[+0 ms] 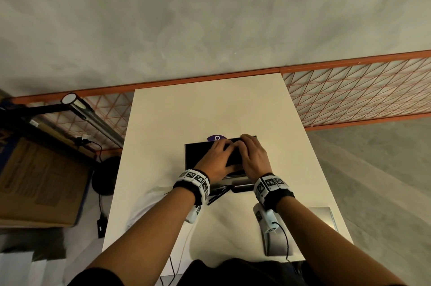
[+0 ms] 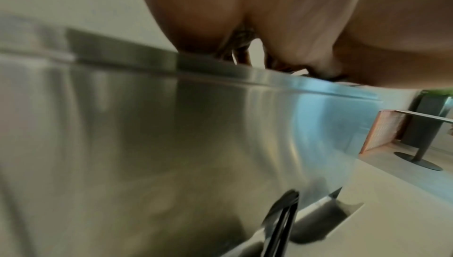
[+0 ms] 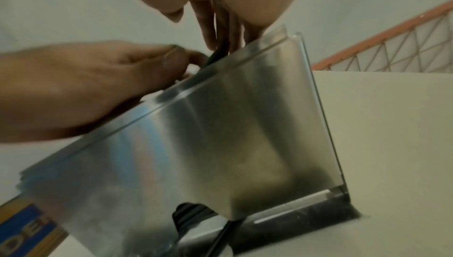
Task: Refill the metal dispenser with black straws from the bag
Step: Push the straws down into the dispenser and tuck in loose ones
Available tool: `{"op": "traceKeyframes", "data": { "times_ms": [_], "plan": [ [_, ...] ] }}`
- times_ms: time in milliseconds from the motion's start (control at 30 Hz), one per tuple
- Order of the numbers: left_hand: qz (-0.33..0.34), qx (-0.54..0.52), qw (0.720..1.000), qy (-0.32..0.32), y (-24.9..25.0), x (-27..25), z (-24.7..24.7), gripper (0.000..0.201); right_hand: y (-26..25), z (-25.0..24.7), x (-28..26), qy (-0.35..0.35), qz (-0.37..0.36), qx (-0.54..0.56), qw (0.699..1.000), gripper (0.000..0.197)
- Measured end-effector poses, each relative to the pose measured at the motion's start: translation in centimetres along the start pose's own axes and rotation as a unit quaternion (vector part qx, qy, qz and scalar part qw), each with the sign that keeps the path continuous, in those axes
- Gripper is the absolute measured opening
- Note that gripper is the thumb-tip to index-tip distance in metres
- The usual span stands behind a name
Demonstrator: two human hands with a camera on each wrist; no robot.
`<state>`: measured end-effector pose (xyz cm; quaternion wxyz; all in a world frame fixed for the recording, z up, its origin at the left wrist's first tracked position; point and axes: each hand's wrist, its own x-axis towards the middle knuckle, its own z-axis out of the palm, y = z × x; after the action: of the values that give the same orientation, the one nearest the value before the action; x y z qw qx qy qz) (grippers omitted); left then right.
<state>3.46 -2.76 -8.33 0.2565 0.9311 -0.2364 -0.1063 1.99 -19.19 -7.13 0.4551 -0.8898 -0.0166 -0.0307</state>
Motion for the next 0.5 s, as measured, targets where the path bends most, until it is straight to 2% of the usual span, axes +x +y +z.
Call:
{"op": "traceKeyframes", "data": {
  "times_ms": [133, 233, 300, 433, 500],
  "plan": [
    [0.008, 0.004, 0.999, 0.035, -1.4, -1.6, -0.3, 0.078, 0.3, -0.6, 0.1, 0.077, 0.035, 0.019, 0.996, 0.036],
    [0.048, 0.055, 0.994, 0.077, -2.1, -2.6, -1.1, 0.087, 0.7, -0.2, -0.3, 0.044, 0.018, 0.006, 0.999, 0.037],
    [0.055, 0.119, 0.988, 0.081, -2.5, -2.9, -1.6, 0.098, 1.3, 0.2, -0.5, 0.01, -0.001, -0.028, 1.0, 0.037],
    [-0.064, 0.212, 0.974, -0.044, -2.6, -2.7, -1.5, 0.127, 1.6, -0.1, 0.0, 0.0, -0.021, -0.062, 0.998, 0.034],
    [-0.084, 0.231, 0.966, -0.082, -2.5, -2.3, -1.6, 0.131, 1.2, -0.6, 0.4, 0.019, -0.044, -0.062, 0.997, 0.029]
  ]
}}
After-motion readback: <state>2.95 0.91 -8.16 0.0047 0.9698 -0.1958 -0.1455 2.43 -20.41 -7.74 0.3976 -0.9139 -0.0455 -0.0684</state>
